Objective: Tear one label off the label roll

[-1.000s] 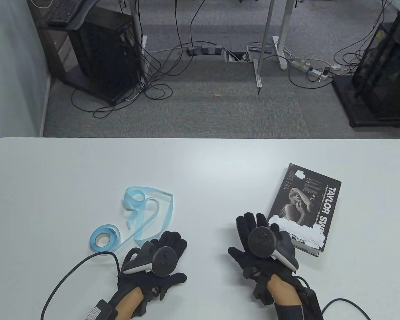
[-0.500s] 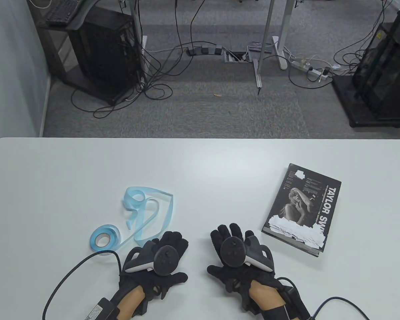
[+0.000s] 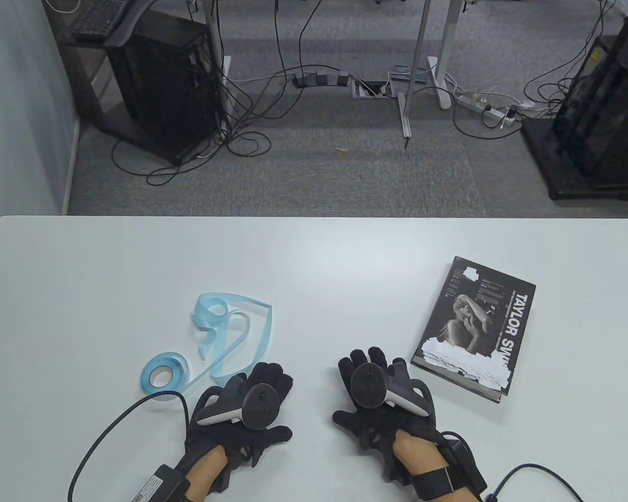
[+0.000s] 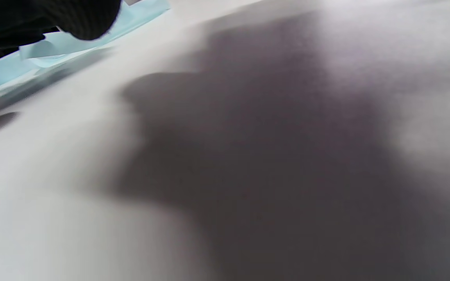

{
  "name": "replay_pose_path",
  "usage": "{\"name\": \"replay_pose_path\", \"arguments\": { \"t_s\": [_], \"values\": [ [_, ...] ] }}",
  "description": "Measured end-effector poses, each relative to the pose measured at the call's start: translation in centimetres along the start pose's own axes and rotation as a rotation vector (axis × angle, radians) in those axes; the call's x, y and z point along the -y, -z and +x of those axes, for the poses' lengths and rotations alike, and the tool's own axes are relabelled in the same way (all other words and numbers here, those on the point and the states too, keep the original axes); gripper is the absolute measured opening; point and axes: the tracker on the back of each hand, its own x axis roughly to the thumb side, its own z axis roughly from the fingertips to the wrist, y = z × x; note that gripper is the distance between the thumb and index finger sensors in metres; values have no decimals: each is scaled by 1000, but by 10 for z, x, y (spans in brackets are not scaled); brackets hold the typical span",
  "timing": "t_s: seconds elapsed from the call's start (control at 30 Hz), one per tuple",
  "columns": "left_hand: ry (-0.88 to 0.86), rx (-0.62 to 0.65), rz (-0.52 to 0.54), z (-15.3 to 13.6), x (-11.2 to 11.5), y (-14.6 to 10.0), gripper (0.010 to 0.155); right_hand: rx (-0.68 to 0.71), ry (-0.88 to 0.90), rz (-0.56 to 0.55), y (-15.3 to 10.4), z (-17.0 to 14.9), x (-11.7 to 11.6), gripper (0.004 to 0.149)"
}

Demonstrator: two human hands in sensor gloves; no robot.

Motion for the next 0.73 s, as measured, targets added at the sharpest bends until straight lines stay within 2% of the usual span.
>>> {"name": "replay_pose_path", "arguments": {
  "t_s": [0.73],
  "values": [
    [34, -2, -38, 0, -4, 3, 102, -28, -1, -35, -4, -13, 10, 90]
  ]
}}
